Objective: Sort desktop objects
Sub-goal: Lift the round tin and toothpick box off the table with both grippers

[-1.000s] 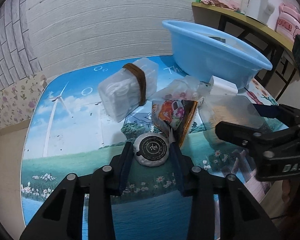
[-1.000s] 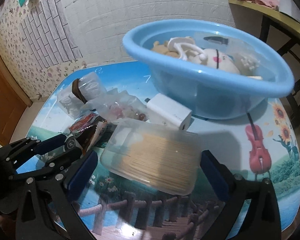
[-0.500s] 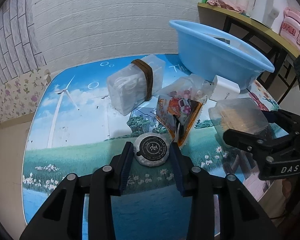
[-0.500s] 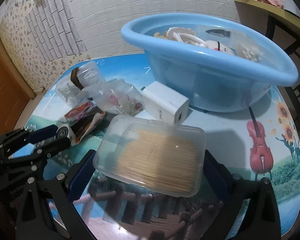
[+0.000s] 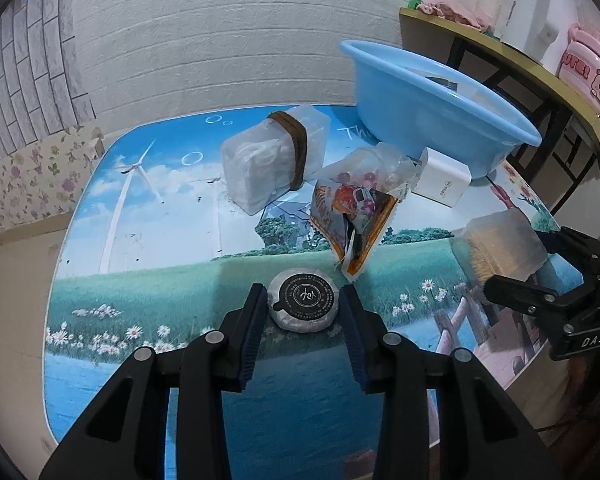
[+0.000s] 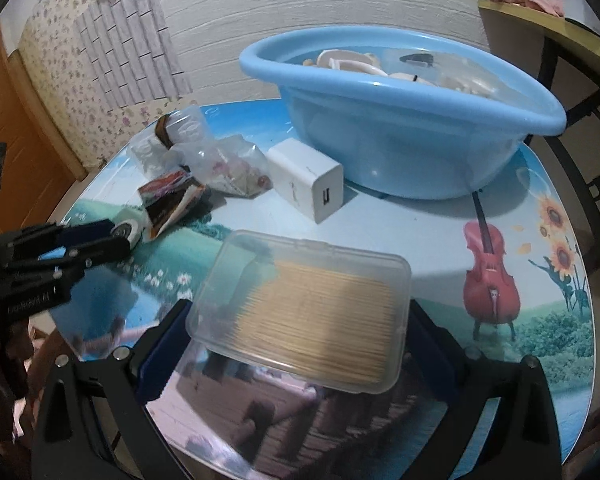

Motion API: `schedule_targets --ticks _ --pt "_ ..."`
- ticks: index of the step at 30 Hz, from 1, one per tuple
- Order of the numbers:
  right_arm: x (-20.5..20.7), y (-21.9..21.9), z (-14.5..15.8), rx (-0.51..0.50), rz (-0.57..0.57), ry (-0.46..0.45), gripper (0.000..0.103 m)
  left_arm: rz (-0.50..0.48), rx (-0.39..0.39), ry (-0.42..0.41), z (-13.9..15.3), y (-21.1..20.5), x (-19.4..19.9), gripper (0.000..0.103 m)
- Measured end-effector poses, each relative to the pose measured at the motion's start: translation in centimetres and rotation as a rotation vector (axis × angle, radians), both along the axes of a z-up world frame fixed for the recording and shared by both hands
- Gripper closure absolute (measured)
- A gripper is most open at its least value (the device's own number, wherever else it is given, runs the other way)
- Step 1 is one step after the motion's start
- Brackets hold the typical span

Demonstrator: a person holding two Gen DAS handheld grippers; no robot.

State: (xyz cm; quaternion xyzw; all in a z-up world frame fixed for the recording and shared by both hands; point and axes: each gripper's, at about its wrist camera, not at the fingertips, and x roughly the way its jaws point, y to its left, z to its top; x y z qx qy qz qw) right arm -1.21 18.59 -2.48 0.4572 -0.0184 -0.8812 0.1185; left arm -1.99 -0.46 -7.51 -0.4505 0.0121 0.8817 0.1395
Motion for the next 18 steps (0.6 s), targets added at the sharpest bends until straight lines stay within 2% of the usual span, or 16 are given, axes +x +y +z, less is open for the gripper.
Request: schedule_targets --ticks 12,18 --pt "1.4 2.0 -0.1 0.003 0.008 0.010 0.001 0.013 0.003 -0.001 -0.4 -1.0 0.6 0.067" --pt "1.2 0.9 0.2 0.079 -0.001 0.021 0.001 0.007 -0.031 0.021 -0.5 -0.5 0.8 0.067"
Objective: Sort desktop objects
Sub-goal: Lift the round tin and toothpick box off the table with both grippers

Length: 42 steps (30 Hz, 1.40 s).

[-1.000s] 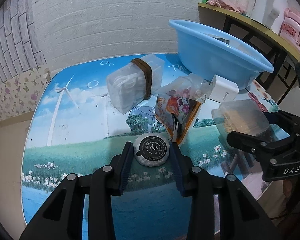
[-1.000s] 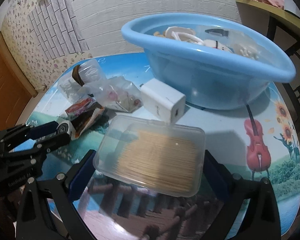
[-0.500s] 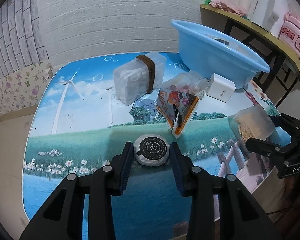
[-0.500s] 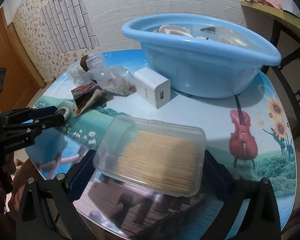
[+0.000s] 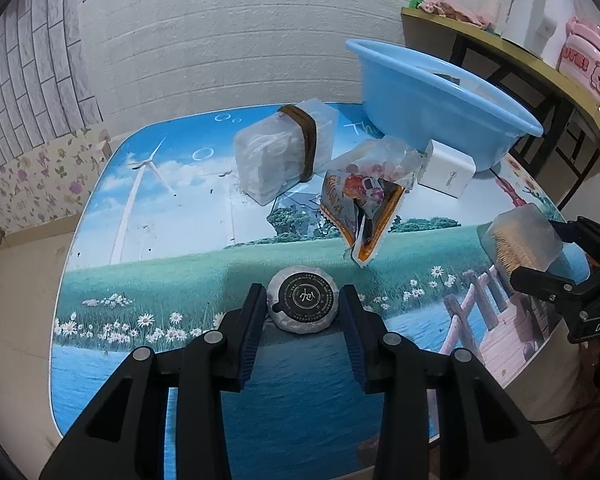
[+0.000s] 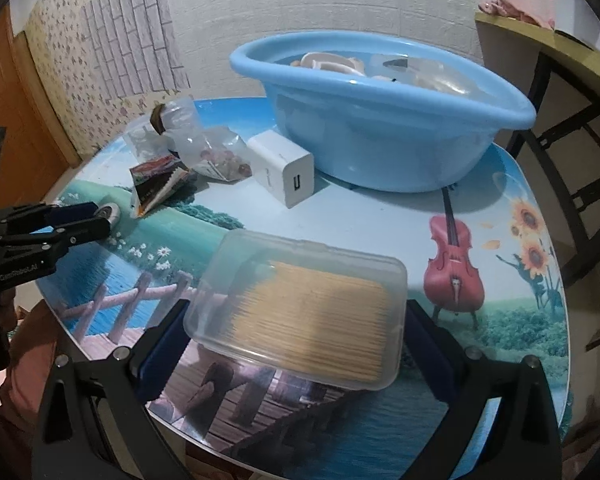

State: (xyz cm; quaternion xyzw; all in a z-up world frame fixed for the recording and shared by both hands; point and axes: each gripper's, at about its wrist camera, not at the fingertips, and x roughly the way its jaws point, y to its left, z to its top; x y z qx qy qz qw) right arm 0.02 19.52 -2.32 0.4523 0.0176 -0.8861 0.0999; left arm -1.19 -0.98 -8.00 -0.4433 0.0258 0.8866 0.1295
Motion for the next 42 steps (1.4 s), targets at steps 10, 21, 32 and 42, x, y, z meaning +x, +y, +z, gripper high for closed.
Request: schedule_targets --ticks 10,21,32,42 --pt "-0.6 -1.1 -0.9 0.044 -0.048 0.001 0.000 0.030 -0.037 0.032 -0.2 0.8 0.2 0.064" --pt "-0.9 0.3 -0.6 0.022 -0.094 0.000 0.006 0.042 -0.020 0.011 0.0 0.4 0.3 0.066" --pt "-0.4 0.5 -0.6 0.050 -0.094 -0.010 0.005 0.064 -0.047 0.047 -0.3 0.7 0.4 0.060" --pt "0.0 1.2 0.7 0.005 -0.098 0.028 0.007 0.065 -0.010 0.015 0.0 0.2 0.1 0.067"
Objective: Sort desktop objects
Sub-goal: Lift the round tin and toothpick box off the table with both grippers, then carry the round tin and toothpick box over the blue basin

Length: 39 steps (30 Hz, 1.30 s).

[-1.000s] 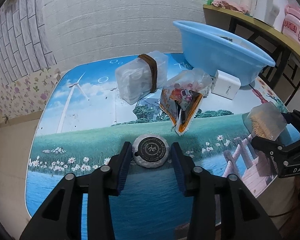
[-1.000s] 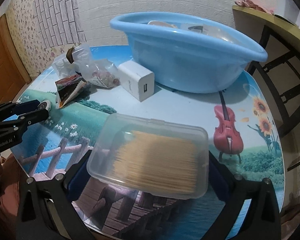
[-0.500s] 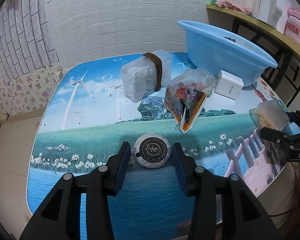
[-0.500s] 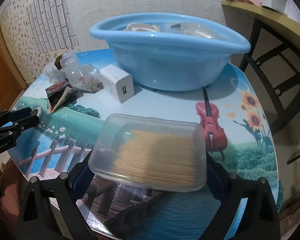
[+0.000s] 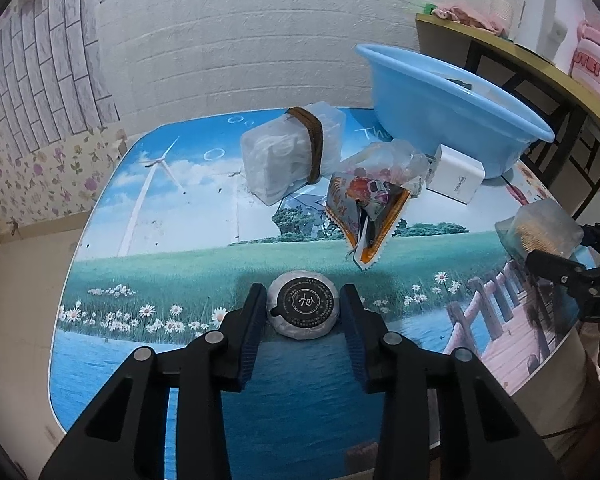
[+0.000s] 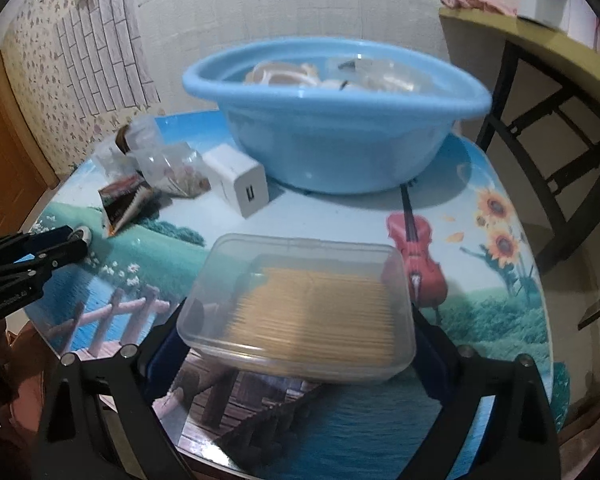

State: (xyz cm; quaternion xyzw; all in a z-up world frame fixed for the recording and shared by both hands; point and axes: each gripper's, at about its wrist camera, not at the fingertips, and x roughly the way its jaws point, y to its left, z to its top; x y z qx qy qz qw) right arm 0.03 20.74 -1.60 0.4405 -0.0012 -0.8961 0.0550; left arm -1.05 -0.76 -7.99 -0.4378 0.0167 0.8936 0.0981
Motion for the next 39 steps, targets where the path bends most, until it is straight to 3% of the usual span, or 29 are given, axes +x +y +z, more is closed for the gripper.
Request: schedule_targets --ticks 12,22,32,39 --pt "0.8 1.1 3.0 -0.045 0.019 0.045 0.007 -0.014 0.048 0.036 3.8 0.6 0.1 0.067" --pt "1.9 1.2 7.4 -0.061 0.053 0.179 0.007 -0.083 0.077 0.113 7.9 3.0 -0.7 0.067" --pt "-0.3 3.6 9.8 -0.102 -0.004 0.261 0.007 -0.146 0.090 0.151 10.4 6.6 -3.6 0.067" --pt "-2.9 5.0 10.2 -0.120 -0.026 0.289 0.007 -0.186 0.068 0.144 10.5 9.3 -6.6 0.067"
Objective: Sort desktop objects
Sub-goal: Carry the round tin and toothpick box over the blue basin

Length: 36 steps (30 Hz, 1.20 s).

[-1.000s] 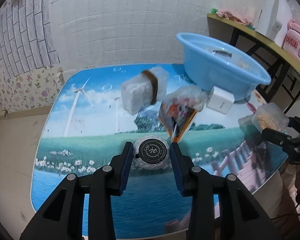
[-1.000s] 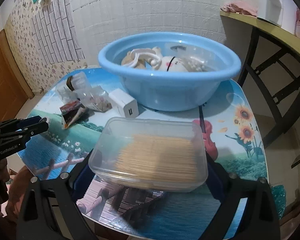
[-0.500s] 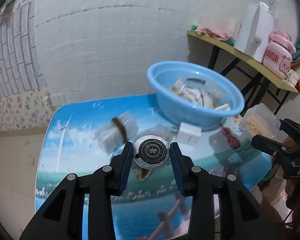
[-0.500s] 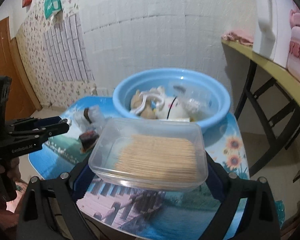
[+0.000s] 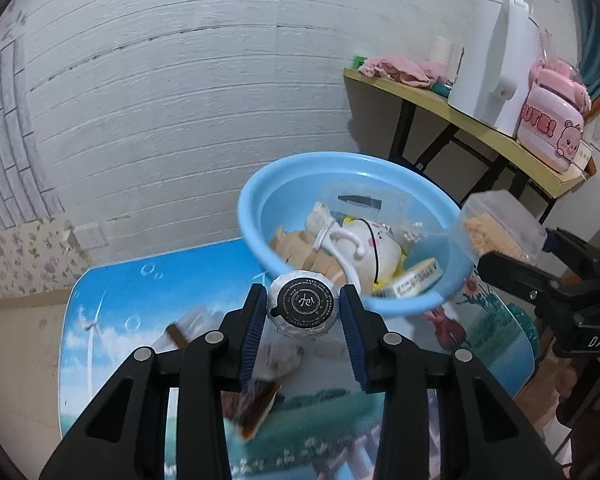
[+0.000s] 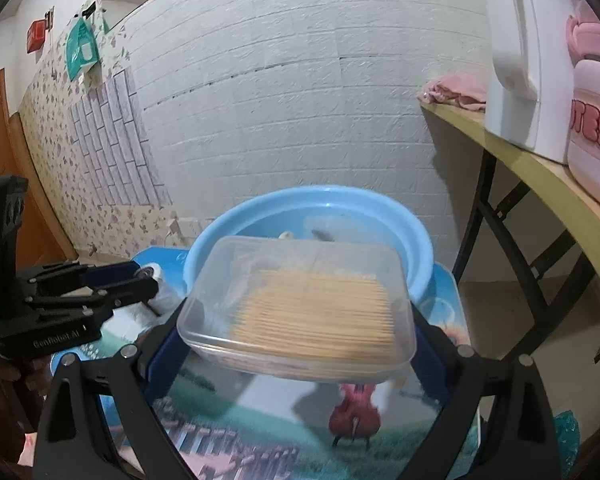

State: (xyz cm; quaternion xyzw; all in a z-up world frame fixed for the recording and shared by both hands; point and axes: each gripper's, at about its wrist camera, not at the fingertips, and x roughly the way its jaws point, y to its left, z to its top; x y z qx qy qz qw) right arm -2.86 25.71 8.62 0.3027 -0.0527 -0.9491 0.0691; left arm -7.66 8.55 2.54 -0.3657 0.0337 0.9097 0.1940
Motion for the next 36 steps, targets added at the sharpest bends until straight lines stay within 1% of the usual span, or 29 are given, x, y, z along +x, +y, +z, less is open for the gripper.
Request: schedule_targets --ticks 7,16,18,20,21,23,24,25,27,29,33,34,36 --pt "-3.0 1.4 -0.6 -0.031 -0.002 -0.002 0.007 -0.040 -0.011 -0.035 -0.8 2.5 -3.2 0.067" --pt "-6.1 2.8 -1.9 -0.034 -0.020 -0.026 0.007 -0.088 -0.015 -0.037 -1.6 4.6 -6.0 0.066" --pt "-6.3 2.9 -2.2 -0.034 -0.022 -0.035 0.007 -0.109 -0.005 -0.040 -1.7 5.0 -6.4 0.065" --pt "-6.4 3.0 -2.4 -0.036 -0.027 -0.040 0.007 -0.129 0.000 -0.039 -1.8 5.2 -6.4 0.054" --pt "-6.4 3.1 -2.5 -0.039 -0.030 -0.043 0.007 -0.133 -0.001 -0.032 -1.8 5.3 -6.2 0.045" --pt "-6.5 3.2 -2.6 -0.050 -0.035 -0.042 0.007 -0.134 -0.006 -0.021 -1.8 5.1 -5.9 0.043" --pt "-6.6 3.2 -2.5 -0.054 -0.037 -0.041 0.006 -0.133 -0.004 -0.021 -1.8 4.9 -5.8 0.039" --pt "-6.7 3.1 -2.5 -0.053 -0.039 -0.040 0.006 -0.132 0.003 -0.026 -1.8 4.6 -5.8 0.033" --pt "-6.8 2.8 -2.3 -0.049 -0.041 -0.033 0.006 -0.123 0.018 -0.029 -1.7 4.0 -5.6 0.028" --pt "-6.9 2.4 -2.0 -0.053 -0.031 -0.027 0.006 -0.109 0.019 -0.027 -1.5 3.1 -5.4 0.025" --pt "-6.5 1.5 -1.5 -0.034 -0.030 -0.005 0.006 -0.079 0.030 -0.018 -1.1 1.7 -4.9 0.011" --pt "-6.5 1.3 -1.4 -0.028 -0.034 -0.002 0.004 -0.065 0.037 -0.024 -1.0 1.1 -4.7 0.007" --pt "-6.3 1.1 -1.3 -0.022 -0.043 -0.009 0.003 -0.044 0.043 -0.048 -1.1 0.4 -4.5 0.005"
